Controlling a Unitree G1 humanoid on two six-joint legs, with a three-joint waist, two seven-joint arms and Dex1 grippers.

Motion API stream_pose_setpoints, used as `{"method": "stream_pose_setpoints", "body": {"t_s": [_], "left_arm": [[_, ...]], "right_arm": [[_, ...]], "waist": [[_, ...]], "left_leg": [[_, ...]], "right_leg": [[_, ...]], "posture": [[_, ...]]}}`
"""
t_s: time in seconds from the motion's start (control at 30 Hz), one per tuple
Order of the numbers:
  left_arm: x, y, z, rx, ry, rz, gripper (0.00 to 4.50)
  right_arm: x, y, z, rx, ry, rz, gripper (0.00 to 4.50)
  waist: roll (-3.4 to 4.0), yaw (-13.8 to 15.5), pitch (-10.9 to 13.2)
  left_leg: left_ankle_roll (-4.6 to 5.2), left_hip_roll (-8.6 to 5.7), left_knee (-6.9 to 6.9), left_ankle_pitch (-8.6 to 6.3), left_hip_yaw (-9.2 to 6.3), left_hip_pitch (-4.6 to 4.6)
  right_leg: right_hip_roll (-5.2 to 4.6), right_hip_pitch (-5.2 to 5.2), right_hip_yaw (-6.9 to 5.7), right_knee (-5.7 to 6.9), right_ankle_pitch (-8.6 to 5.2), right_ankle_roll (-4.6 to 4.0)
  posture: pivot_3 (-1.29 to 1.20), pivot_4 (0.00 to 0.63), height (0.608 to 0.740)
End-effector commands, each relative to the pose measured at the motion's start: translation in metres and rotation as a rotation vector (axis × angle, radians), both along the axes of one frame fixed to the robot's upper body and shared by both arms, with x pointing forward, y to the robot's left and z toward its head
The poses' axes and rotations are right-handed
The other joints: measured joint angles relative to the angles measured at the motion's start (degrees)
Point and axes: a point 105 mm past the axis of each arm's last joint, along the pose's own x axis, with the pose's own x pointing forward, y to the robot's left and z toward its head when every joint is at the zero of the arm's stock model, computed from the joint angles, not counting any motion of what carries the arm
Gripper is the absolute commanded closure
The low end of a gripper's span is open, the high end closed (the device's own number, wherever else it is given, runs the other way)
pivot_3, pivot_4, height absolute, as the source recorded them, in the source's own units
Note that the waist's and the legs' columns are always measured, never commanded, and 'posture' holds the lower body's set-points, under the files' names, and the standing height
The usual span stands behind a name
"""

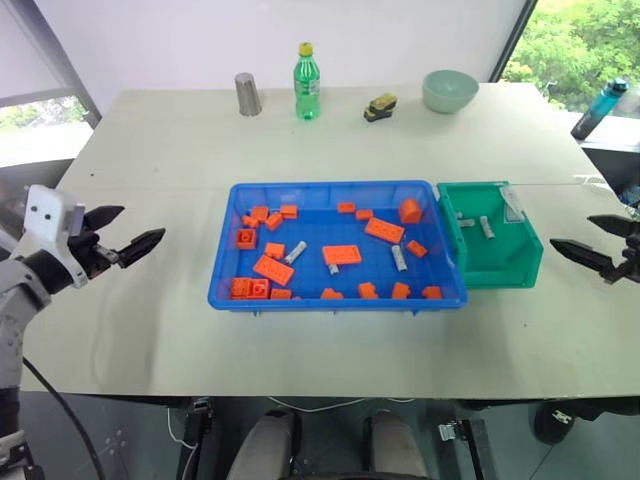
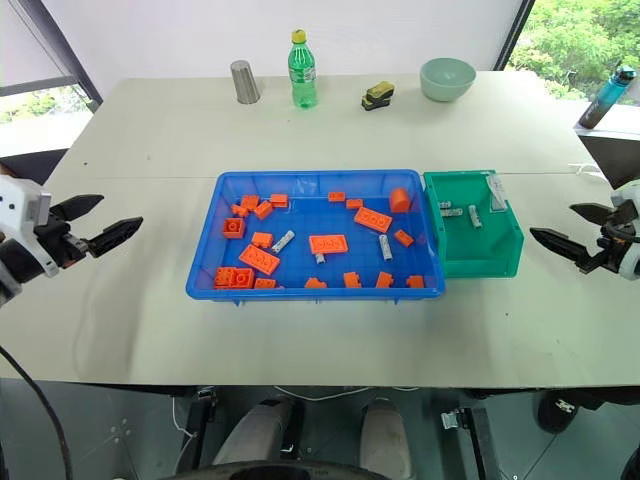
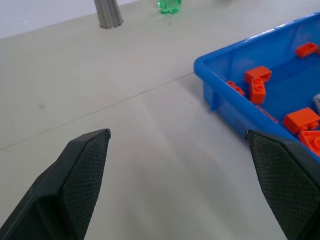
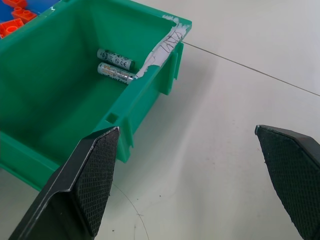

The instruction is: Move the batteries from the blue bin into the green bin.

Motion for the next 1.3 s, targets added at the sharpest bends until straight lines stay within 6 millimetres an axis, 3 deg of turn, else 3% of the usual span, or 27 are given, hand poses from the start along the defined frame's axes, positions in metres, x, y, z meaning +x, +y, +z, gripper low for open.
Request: {"method": "stream_pose_setpoints", "body": {"t_s": [0.03,0.63,1.0,1.1,1.3], "left_arm": [[-0.006,0.000,0.016,0.012,-0.048,-0.005,0.00],[-0.002,-0.003,0.016,0.011,-0.039,-0.012,0.00],[-0.001,-0.009,0.013,0.006,-0.032,-0.032,0.00],[-0.001,-0.018,0.018,-0.002,-0.034,-0.075,0.00],[-0.015,-0.061,0.027,0.066,0.022,-0.334,0.00]], "right_arm": [[0.003,0.002,0.012,-0.011,-0.042,0.009,0.03],[0.004,-0.003,0.012,-0.024,-0.056,-0.034,0.03],[0.012,0.001,0.023,-0.054,-0.073,-0.017,0.03],[0.019,0.023,0.031,-0.063,-0.078,0.079,0.03],[0.034,0.125,0.056,-0.093,-0.089,0.493,0.03]], "waist": [[0.00,0.00,0.00],[0.00,0.00,0.00],[0.01,-0.05,0.00],[0.01,-0.13,0.00],[0.05,-0.94,0.03]], "left_leg": [[0.00,0.00,-0.02,0.00,0.00,0.00],[-0.01,0.00,-0.06,0.00,0.03,0.00],[-0.01,0.00,-0.06,0.01,0.03,0.00],[-0.01,0.01,-0.06,0.01,0.03,0.00],[-0.04,0.06,-0.10,0.03,0.07,-0.05]], "right_leg": [[0.00,-0.01,0.00,0.00,0.00,0.00],[0.00,-0.03,0.00,0.00,0.00,0.00],[0.00,-0.04,0.00,0.01,0.00,0.00],[0.00,-0.05,0.00,0.01,0.00,0.00],[0.01,-0.20,0.01,0.06,0.00,0.00]], "posture": [[0.00,0.150,0.727],[0.00,0.150,0.727],[0.00,0.150,0.727],[0.00,0.150,0.727],[0.00,0.150,0.727]]}}
